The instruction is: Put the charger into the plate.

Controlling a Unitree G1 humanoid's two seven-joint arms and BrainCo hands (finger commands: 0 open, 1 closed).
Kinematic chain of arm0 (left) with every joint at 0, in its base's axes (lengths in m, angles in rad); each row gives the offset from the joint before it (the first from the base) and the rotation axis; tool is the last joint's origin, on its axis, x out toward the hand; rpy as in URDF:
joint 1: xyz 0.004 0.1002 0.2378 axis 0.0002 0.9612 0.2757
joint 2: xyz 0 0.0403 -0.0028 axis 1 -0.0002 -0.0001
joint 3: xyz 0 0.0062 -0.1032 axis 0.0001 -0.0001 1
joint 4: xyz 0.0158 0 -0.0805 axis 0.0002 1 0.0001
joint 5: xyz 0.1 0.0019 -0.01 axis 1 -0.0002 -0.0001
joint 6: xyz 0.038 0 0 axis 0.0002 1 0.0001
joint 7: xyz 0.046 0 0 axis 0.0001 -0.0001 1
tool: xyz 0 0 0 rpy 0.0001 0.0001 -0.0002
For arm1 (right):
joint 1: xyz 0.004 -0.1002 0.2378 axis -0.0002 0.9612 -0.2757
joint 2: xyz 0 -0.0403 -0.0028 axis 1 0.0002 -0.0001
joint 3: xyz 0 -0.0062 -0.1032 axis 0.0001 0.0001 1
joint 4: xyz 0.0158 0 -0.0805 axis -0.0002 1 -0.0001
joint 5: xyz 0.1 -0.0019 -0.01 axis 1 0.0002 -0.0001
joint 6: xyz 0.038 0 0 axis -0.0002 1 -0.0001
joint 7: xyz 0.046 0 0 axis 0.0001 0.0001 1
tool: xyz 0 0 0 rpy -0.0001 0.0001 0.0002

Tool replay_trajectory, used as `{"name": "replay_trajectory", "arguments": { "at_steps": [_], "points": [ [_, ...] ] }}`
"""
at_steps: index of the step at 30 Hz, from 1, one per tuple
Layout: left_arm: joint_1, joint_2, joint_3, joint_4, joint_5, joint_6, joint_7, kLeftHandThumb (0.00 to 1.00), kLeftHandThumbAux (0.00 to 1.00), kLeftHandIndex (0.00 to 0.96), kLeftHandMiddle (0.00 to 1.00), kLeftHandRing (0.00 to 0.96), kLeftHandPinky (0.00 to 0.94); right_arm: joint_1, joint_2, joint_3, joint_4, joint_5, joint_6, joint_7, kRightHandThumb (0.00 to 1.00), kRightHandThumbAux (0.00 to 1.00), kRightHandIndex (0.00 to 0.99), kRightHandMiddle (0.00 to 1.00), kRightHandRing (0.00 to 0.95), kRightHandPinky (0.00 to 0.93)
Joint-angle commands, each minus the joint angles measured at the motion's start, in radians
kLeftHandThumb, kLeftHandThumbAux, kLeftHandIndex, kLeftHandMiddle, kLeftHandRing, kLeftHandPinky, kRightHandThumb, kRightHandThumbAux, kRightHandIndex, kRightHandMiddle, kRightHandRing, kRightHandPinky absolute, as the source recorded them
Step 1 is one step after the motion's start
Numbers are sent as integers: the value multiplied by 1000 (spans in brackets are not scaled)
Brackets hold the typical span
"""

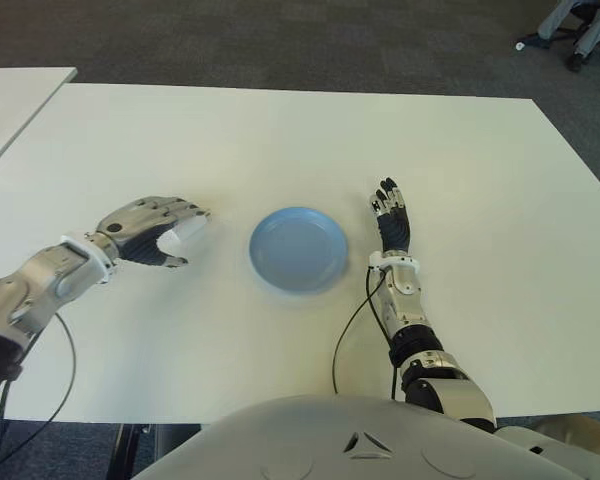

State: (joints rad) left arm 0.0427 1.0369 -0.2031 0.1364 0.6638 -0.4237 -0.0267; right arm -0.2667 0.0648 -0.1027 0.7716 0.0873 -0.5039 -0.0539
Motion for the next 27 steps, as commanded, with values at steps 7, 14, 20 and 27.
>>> {"name": "replay_trajectory", "arguments": {
  "at_steps": [7,14,20,27],
  "points": [
    [169,-21,120,-135,-38,80,-64,0,535,22,73,58,54,5,38,-4,37,15,-1,15,0,580,12,75,49,39],
    [231,-58,174,-200,-48,102,-62,0,533,20,68,53,54,1,36,-9,48,22,-5,28,0,598,8,73,48,38],
    [239,-114,212,-247,-24,126,-26,0,545,17,54,44,52,-3,38,-14,58,25,-5,34,0,608,6,72,50,35],
    [207,-211,228,-257,64,183,80,32,539,9,28,28,63,-4,38,-13,63,24,-7,33,0,611,4,71,51,37]
  ]
}}
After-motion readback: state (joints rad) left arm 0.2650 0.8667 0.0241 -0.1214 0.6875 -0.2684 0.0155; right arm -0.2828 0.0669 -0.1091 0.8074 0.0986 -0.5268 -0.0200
